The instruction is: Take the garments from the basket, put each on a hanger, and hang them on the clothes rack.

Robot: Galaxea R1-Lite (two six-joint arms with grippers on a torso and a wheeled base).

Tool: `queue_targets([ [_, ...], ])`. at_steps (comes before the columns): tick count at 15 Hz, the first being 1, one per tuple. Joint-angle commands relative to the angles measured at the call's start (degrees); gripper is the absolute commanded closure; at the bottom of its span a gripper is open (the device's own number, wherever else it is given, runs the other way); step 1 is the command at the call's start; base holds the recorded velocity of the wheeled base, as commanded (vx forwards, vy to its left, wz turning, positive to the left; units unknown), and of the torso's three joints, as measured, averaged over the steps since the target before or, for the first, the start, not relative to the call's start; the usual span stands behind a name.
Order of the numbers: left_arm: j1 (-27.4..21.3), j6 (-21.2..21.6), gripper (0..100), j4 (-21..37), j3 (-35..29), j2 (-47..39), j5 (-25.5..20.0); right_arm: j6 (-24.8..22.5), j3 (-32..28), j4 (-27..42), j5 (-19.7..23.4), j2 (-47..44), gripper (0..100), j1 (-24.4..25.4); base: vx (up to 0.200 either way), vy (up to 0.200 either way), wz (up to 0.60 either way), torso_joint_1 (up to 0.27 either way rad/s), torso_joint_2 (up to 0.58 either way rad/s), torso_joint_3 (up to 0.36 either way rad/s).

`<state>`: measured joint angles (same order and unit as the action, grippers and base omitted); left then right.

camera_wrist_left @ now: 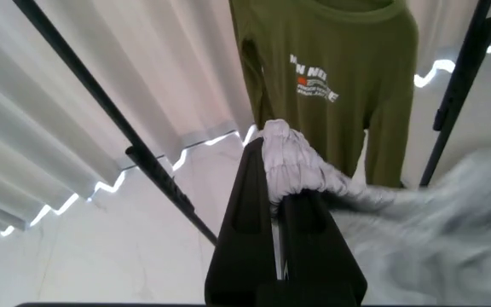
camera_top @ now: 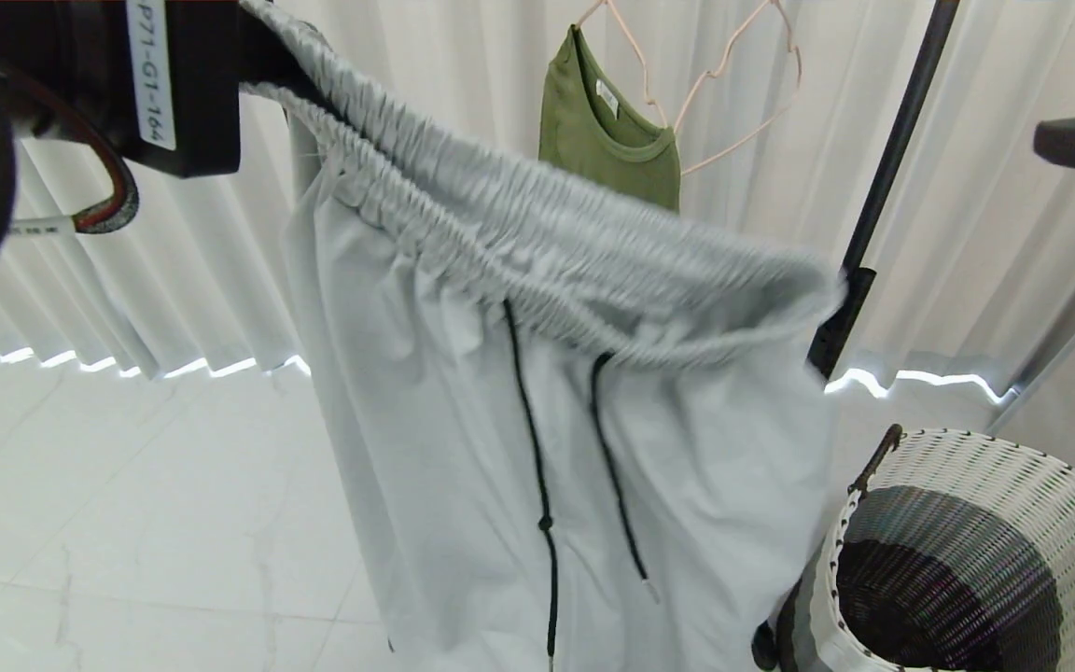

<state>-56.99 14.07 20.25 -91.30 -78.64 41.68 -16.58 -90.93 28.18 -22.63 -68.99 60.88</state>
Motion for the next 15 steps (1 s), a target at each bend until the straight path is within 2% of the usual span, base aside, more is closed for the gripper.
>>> queue_targets([
  [1, 0.9, 0.0, 100, 0.0, 0.2, 0.1, 0.1, -0.1, 1.7, 0.0, 0.5, 2.6, 0, 1.2, 0.000, 0.000, 0.00, 0.000, 0.00, 0.000],
  [3, 0.9, 0.0, 100, 0.0, 0.8, 0.3, 0.1, 0.0, 2.1, 0.4, -0.3, 3.1, 0, -1.0, 0.000, 0.000, 0.00, 0.000, 0.00, 0.000],
  [5, 0.9, 0.0, 100, 0.0, 1.4, 0.9, 0.1, -0.6, 2.2, 2.8, -4.4, 2.8, 0, -11.0, 0.000, 0.000, 0.00, 0.000, 0.00, 0.000],
  [6, 0.9, 0.0, 100, 0.0, 1.8, 1.3, 0.1, -1.9, 2.2, 4.6, -6.3, 2.9, 0, -14.6, 0.000, 0.000, 0.00, 0.000, 0.00, 0.000],
  [7, 0.9, 0.0, 100, 0.0, 2.8, 1.9, 0.1, -4.5, 2.4, 6.9, -8.8, 3.1, 0, -20.0, 0.000, 0.000, 0.00, 0.000, 0.00, 0.000],
  [9, 0.9, 0.0, 100, 0.0, 4.4, 3.1, 0.1, -9.6, 5.6, 6.4, -9.6, 3.9, 0, -27.7, 0.000, 0.000, 0.00, 0.000, 0.00, 0.000],
  [11, 0.9, 0.0, 100, 0.0, 4.8, 3.2, 0.1, -12.7, 11.6, 1.3, -9.6, 6.0, 0, -29.9, 0.000, 0.000, 0.00, 0.000, 0.00, 0.000],
  [15, 0.9, 0.0, 100, 0.0, 5.0, 3.5, 0.1, -20.2, 27.9, -15.7, -9.6, 10.7, 0, -30.9, 0.000, 0.000, 0.00, 0.000, 0.00, 0.000],
])
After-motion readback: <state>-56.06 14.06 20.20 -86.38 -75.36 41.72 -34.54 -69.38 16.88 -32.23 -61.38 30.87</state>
